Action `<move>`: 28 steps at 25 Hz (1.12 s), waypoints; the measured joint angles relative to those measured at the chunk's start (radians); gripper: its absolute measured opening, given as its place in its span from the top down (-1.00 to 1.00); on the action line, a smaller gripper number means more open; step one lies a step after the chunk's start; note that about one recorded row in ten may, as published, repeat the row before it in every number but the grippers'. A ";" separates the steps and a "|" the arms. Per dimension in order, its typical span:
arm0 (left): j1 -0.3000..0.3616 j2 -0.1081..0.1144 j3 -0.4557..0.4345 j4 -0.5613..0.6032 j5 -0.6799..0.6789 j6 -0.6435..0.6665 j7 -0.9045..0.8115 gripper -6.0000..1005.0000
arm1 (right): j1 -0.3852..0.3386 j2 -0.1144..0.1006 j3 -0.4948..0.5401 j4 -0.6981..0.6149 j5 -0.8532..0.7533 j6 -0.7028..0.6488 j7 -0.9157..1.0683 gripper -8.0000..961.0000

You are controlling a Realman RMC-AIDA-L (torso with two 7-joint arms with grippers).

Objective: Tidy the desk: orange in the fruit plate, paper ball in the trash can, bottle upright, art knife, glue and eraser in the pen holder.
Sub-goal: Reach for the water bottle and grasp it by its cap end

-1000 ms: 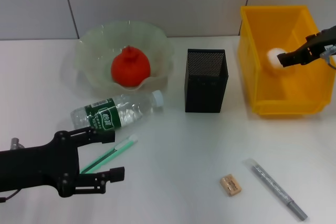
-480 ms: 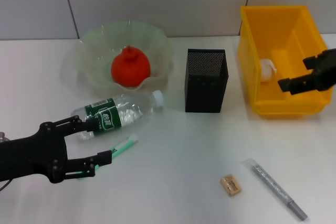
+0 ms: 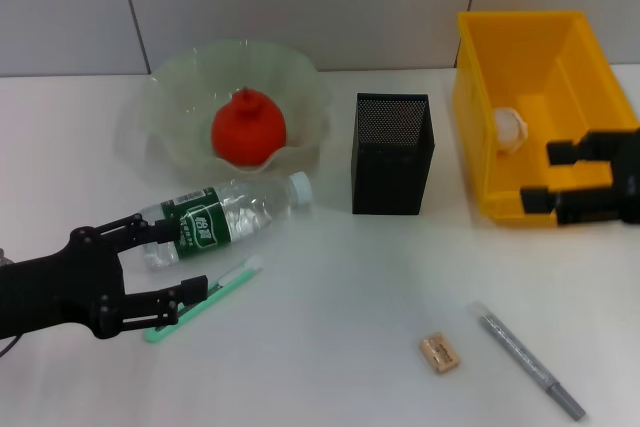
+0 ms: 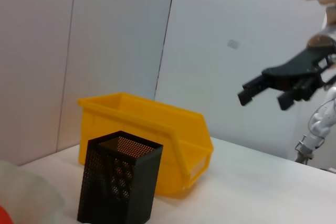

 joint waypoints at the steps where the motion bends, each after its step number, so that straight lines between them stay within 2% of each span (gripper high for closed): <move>1: 0.000 0.000 0.000 0.000 0.000 0.000 0.000 -0.58 | -0.001 0.000 0.008 0.049 0.014 -0.001 -0.053 -0.71; 3: 0.001 0.000 -0.003 0.000 0.000 -0.001 0.000 -0.58 | -0.001 0.001 0.019 0.152 0.042 0.000 -0.171 -0.71; 4: 0.001 0.000 -0.006 0.000 0.000 -0.004 0.000 -0.58 | -0.001 0.001 0.021 0.240 0.065 -0.002 -0.299 -0.71; 14: 0.007 0.004 -0.011 0.008 0.006 -0.069 -0.010 -0.57 | 0.004 0.000 0.011 0.469 0.052 -0.006 -0.627 -0.71; 21: 0.006 0.013 -0.002 0.022 0.010 -0.075 -0.019 -0.57 | 0.006 0.000 0.011 0.495 0.011 0.001 -0.657 -0.71; 28: 0.004 0.006 -0.005 0.054 0.056 -0.071 -0.027 -0.56 | 0.004 0.000 0.012 0.530 0.009 0.010 -0.692 -0.71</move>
